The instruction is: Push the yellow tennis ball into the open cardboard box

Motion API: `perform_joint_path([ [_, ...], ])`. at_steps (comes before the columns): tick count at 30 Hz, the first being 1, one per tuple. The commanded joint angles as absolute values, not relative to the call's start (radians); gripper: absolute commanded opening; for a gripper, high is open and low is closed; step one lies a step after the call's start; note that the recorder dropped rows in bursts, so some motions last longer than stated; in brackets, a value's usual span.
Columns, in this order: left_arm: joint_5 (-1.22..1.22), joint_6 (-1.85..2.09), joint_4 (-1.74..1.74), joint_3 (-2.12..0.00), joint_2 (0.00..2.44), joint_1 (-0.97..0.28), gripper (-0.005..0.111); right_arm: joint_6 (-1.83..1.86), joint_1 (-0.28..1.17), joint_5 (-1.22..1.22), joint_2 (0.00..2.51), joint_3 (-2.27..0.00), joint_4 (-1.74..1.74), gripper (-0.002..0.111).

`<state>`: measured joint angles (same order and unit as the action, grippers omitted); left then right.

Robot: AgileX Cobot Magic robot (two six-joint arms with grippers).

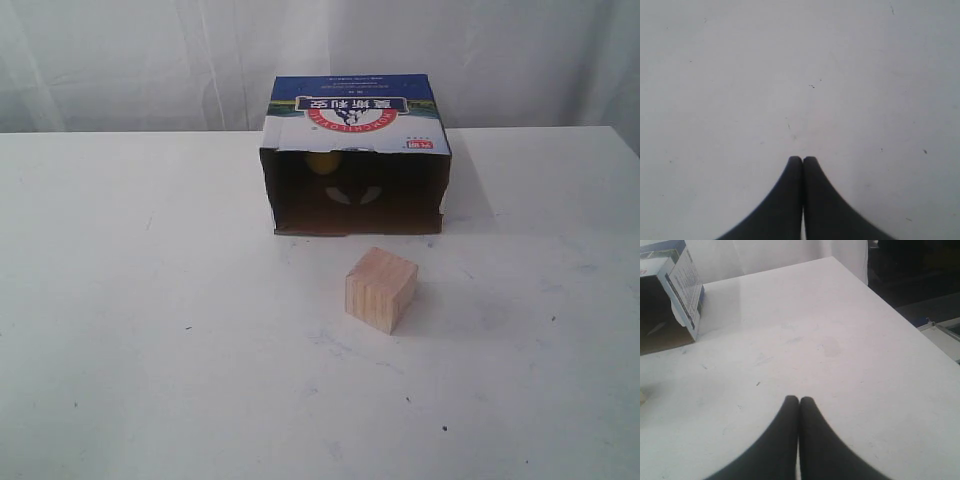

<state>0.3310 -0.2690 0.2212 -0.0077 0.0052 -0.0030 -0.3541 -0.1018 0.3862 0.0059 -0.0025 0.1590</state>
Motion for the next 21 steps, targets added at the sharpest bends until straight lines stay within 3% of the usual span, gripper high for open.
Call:
perform_joint_path([
  [1, 0.359, -0.257, 0.234, 0.000, 0.000, -0.002, 0.000, -0.356, -0.105, 0.374, 0.000, 0.000, 0.161, 0.000],
  [21, 0.359, -0.231, 0.243, 0.000, 0.000, -0.002, 0.000, -0.356, -0.105, 0.356, 0.000, 0.000, 0.161, 0.000],
])
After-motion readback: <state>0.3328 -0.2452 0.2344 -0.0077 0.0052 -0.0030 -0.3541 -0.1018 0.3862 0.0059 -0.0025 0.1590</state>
